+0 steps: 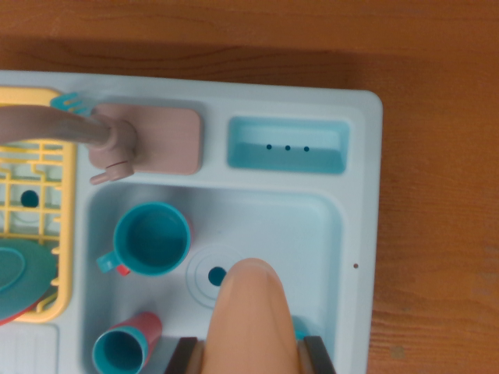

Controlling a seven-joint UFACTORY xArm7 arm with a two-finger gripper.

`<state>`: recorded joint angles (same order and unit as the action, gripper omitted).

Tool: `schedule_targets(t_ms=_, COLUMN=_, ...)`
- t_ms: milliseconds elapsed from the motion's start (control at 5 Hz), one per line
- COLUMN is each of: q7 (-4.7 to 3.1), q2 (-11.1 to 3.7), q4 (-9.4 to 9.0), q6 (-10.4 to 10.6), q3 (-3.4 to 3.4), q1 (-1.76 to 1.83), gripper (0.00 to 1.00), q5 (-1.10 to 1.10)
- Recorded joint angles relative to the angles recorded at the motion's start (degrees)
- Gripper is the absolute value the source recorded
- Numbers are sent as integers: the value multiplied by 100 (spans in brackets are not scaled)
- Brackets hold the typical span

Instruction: Pick detergent from the sink

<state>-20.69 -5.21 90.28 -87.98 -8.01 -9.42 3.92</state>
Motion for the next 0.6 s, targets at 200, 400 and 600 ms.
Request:
schedule_targets(t_ms=200, q7=12, q2=31, q4=108, q6=-138, q3=-3, q1=0, gripper=100, q5=-9)
schedule_targets(t_ms=400, q7=12, q2=31, q4=108, q6=-138, q3=-3, q1=0, gripper=100, q5=-9)
schedule_targets(t_ms=600, q7=21, q2=54, q4=187, q6=-240, q3=-4, q1=1, gripper=100, q5=-16)
